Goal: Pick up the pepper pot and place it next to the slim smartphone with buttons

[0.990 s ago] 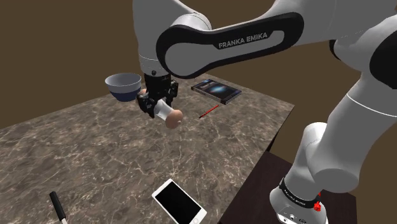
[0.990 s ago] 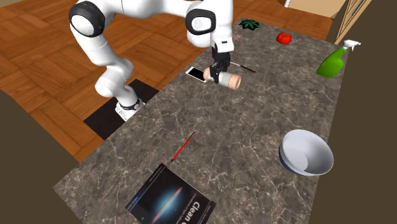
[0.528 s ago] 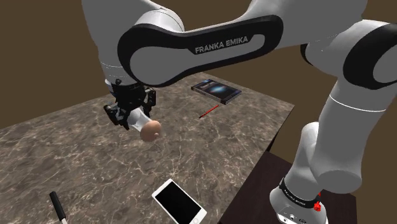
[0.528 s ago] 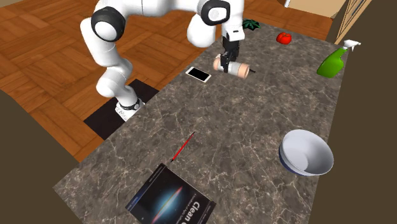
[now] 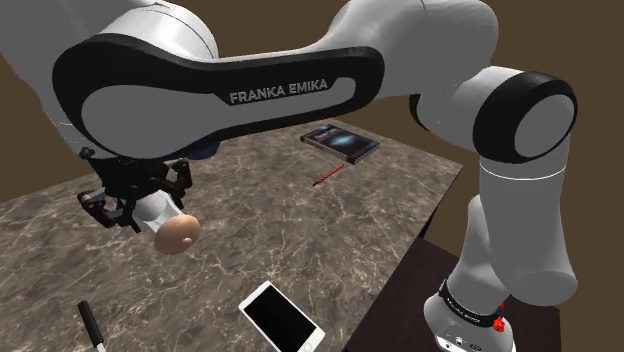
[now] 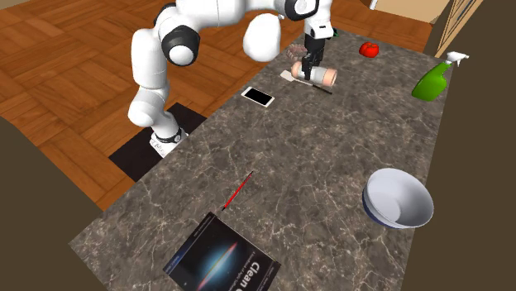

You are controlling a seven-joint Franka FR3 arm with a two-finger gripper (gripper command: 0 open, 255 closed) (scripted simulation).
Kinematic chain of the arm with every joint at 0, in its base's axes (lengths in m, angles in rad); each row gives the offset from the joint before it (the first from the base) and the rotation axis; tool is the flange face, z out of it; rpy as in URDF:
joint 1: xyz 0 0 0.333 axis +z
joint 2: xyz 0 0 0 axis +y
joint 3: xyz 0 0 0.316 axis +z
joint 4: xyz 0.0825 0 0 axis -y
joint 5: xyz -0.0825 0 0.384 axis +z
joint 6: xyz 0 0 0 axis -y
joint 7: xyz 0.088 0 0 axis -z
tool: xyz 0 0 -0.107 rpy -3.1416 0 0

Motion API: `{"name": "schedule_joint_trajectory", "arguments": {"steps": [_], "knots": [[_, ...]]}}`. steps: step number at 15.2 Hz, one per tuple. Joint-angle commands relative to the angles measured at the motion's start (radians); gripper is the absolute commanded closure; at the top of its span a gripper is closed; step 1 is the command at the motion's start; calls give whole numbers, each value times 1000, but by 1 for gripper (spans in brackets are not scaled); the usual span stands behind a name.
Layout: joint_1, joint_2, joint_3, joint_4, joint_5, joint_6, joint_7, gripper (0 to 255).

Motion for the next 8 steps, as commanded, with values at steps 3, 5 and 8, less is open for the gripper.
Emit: {"name": "schedule_joint_trajectory", "arguments": {"steps": [3,5,8], "knots": [[60,106,0,129,-35,-35,39,255],[54,99,0,91,-34,-5,45,255],[46,93,0,40,-34,38,54,255]]}}
